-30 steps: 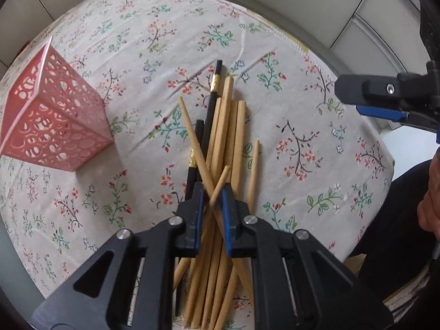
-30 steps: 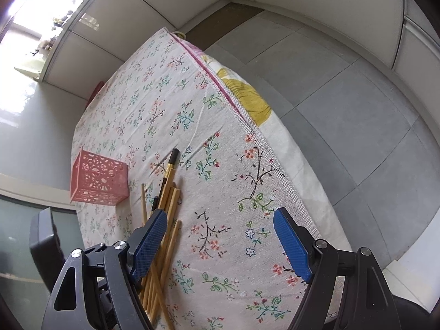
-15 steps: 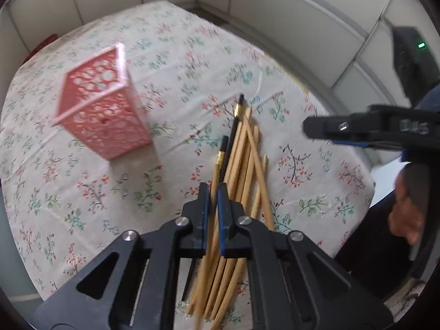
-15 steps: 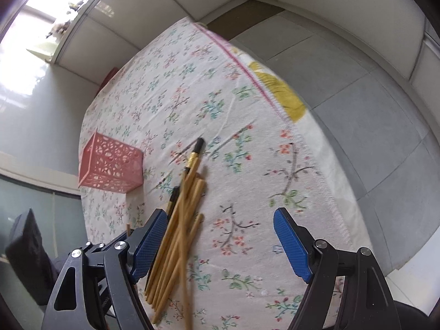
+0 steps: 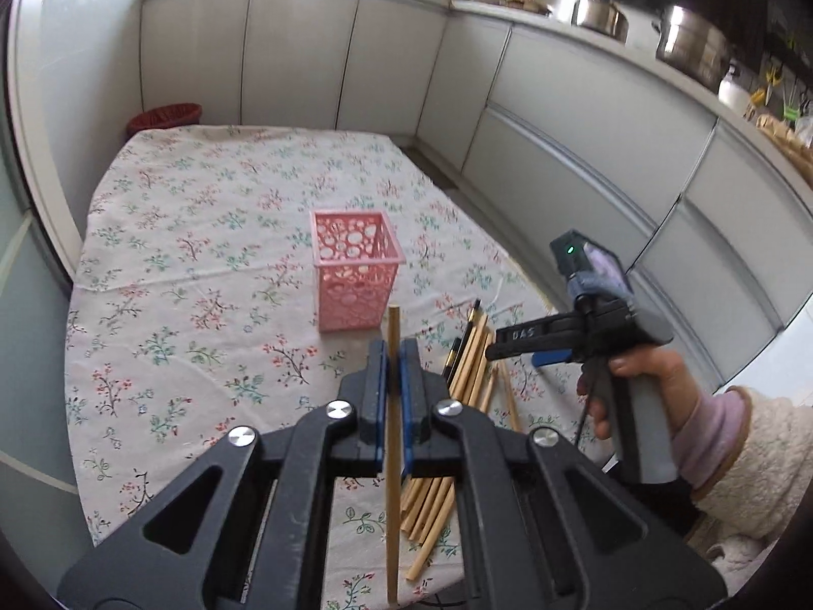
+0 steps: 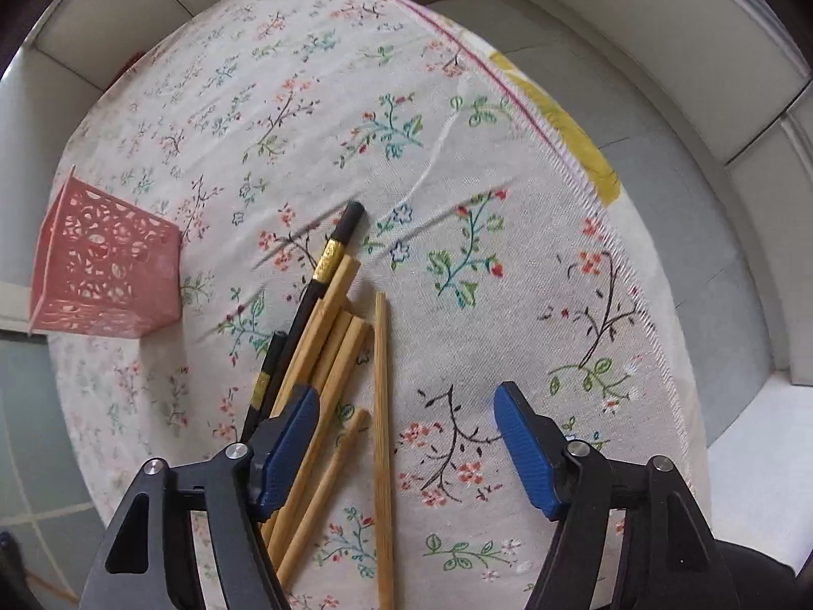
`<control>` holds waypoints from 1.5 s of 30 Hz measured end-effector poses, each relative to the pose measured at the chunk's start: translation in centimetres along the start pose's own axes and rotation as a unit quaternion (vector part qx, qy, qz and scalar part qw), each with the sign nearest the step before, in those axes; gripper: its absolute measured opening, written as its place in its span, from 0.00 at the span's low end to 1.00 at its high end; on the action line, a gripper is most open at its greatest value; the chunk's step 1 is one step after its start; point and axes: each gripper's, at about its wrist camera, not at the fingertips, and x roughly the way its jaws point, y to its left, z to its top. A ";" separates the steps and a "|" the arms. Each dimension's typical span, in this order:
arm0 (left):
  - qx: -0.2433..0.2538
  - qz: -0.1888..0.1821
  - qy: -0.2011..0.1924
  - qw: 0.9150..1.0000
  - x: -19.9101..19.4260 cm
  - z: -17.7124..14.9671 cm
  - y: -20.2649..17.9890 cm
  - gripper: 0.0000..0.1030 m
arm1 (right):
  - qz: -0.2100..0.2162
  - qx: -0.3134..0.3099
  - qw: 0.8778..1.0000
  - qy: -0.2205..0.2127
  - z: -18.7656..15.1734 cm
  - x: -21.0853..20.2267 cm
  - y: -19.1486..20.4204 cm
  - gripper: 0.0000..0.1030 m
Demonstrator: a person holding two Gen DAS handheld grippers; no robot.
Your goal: Organize utensils
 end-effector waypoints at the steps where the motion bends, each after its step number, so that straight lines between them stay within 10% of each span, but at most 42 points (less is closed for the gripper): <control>1: -0.001 -0.001 -0.007 1.000 -0.3 0.1 0.0 0.05 | -0.005 0.001 1.000 0.000 0.0 0.0 0.0 0.53; 11: -0.021 -0.011 -0.034 0.999 -1.5 -0.2 1.2 0.05 | -0.074 -0.005 0.997 0.001 0.8 0.5 2.0 0.42; 16: -0.026 -0.003 -0.043 0.999 -2.0 -0.1 1.4 0.05 | -0.089 -0.020 0.995 -0.029 0.2 0.4 4.6 0.06; 25: -0.043 0.010 -0.062 0.997 -3.9 -0.1 0.9 0.05 | 0.067 0.029 0.993 -0.092 0.5 -4.3 -0.7 0.05; 45: -0.050 0.049 -0.087 0.994 -7.3 1.9 -3.3 0.05 | 0.164 -0.059 0.952 -0.251 -5.3 -19.2 -3.8 0.05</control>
